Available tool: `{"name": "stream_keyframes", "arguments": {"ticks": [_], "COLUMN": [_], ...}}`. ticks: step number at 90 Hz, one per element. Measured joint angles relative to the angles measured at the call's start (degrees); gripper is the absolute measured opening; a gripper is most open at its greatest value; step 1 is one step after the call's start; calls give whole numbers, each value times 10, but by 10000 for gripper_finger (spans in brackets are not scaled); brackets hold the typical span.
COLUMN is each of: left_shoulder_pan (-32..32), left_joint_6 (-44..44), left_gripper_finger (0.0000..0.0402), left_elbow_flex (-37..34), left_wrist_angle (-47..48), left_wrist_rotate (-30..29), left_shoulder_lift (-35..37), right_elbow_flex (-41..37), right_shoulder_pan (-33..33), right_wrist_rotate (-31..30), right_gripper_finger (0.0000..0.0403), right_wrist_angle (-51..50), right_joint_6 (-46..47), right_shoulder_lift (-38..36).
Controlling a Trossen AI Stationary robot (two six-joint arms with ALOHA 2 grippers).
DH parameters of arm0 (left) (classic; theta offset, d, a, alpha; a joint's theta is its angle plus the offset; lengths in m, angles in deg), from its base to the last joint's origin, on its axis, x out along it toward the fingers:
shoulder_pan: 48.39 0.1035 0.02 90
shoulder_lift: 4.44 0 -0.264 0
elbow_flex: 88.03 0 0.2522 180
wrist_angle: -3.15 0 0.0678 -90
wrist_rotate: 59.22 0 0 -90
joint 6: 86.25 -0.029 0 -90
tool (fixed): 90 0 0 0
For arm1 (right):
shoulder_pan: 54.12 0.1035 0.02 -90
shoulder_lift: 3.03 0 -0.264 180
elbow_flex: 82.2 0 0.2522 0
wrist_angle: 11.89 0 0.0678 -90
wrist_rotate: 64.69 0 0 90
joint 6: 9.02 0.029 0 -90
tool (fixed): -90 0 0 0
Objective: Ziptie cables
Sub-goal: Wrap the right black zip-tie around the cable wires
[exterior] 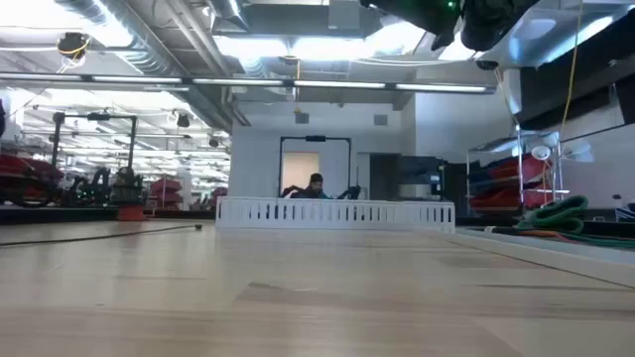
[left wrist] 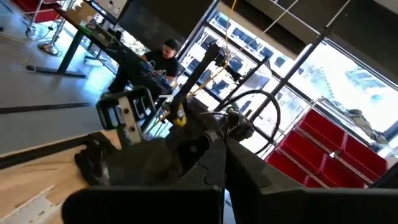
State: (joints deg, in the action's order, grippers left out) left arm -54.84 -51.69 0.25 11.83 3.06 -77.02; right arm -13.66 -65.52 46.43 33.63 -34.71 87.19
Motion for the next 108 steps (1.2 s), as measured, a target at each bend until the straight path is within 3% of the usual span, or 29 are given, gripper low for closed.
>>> {"name": "stream_keyframes", "arguments": {"ticks": [37,56,91,108], "left_shoulder_pan": [-3,-4,-7,0], "left_joint_6": [21,57,57,7], "left_gripper_finger": [0,0,0,0], "left_elbow_flex": [0,0,-1,-1], "left_wrist_angle": [1,39,109,80], "left_wrist_rotate": [19,20,-33,-51], "left_shoulder_lift": [0,0,10,21], "right_elbow_flex": [14,53,64,65], "right_shoulder_pan": [9,10,9,9], "right_wrist_rotate": [-10,-10,-30,-28], "right_gripper_finger": [0,0,0,0], "right_wrist_angle": [-2,-86,-121,-192], "right_joint_6": [-98,-153,-181,-167], "right_shoulder_lift": [0,0,-30,-39]}}
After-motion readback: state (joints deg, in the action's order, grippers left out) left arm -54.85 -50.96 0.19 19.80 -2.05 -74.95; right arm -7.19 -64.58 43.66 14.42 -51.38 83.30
